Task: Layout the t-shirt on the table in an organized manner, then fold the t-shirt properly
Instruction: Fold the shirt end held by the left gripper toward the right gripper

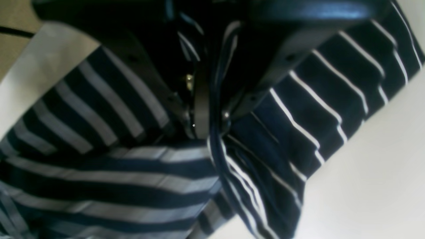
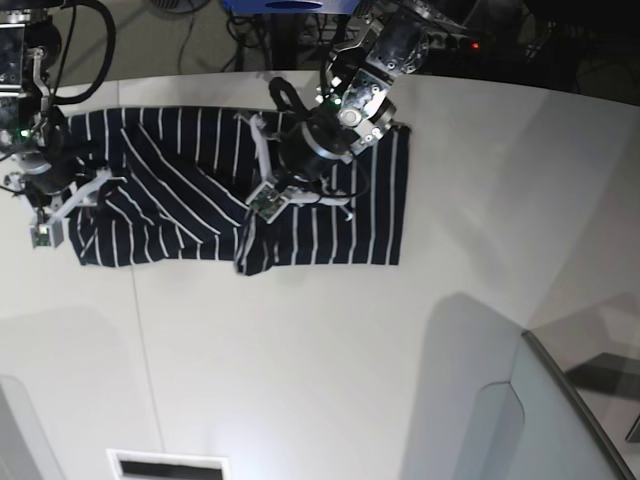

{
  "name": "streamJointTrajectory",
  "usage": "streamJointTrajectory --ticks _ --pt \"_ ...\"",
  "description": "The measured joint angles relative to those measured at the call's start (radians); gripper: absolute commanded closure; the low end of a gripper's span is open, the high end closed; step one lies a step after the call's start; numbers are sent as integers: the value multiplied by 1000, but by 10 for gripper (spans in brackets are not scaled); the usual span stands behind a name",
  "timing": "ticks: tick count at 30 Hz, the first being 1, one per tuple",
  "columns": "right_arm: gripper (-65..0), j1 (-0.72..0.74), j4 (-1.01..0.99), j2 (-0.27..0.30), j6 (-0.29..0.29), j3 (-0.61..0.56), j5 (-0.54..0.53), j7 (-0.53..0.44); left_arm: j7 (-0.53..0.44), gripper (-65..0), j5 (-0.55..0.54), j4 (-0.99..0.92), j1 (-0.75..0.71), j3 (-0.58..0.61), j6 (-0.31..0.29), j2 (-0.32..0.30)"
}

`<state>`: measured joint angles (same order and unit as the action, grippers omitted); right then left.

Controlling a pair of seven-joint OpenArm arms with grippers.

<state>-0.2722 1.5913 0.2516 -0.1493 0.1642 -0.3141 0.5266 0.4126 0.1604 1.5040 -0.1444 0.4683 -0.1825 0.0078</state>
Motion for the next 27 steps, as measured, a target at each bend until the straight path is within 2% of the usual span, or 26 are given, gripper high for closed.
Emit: streamJointTrajectory --ticks 19,22,27 --pt "-251 0 0 0 0 0 0 0 11 0 0 -62 11 0 0 -6" --pt "-251 0 0 0 0 0 0 0 55 -7 1 -57 14 0 0 -6" --pt "-251 0 0 0 0 -1 0 0 78 -186 0 -8 13 7 -3 -11"
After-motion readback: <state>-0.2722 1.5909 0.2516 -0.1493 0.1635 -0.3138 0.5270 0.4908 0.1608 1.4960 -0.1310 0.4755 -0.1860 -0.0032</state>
